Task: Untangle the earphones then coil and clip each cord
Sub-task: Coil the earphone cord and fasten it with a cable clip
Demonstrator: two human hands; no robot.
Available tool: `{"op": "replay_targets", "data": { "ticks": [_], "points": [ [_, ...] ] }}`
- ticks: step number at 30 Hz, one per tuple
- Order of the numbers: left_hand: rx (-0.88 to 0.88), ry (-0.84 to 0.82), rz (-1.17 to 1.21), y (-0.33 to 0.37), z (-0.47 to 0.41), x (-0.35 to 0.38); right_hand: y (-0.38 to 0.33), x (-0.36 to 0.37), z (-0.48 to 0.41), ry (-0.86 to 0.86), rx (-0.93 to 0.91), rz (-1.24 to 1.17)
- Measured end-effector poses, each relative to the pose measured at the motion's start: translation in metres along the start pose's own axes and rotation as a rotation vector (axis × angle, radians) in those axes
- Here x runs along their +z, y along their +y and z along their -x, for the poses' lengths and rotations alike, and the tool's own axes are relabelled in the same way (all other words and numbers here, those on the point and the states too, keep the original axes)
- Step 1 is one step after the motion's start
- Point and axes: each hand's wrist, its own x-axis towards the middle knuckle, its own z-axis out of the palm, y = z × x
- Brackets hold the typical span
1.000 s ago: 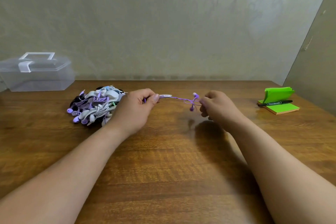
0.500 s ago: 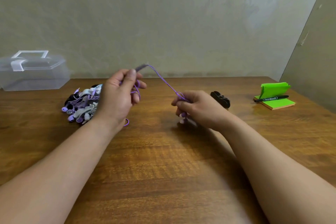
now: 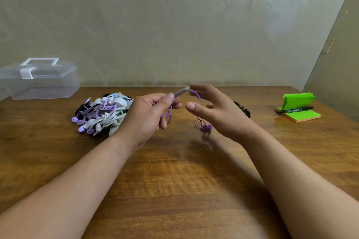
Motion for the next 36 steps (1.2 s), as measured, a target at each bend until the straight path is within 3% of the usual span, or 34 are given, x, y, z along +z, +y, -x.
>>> {"op": "replay_targets", "data": {
  "ticks": [5,11,14,17,21,26,30,36],
  "points": [
    [0.057,-0.040,-0.098,-0.005,-0.001,0.000,-0.007,-0.002,0.001,0.040,0.003,-0.271],
    [0.105,0.295,0.037,-0.001,-0.010,-0.012,-0.003,-0.017,0.000,0.037,0.204,-0.412],
    [0.080,0.358,0.111,0.001,-0.008,-0.013,-0.001,-0.022,0.003,-0.061,0.291,-0.382],
    [-0.042,0.357,0.272,0.003,-0.006,-0.009,0.001,-0.019,0.002,-0.154,0.303,-0.527],
    [-0.137,0.363,0.608,0.009,-0.011,-0.019,0.005,-0.014,0.001,-0.250,0.301,-0.486],
    [-0.173,0.372,0.807,0.012,-0.013,-0.027,0.011,-0.011,-0.001,-0.124,0.342,-0.420],
    [-0.232,0.381,0.706,0.015,-0.012,-0.023,0.016,-0.010,-0.004,-0.007,0.315,-0.378],
    [-0.100,0.258,0.289,0.015,-0.002,-0.003,0.013,-0.006,-0.004,0.006,0.216,-0.323]
  ]
}}
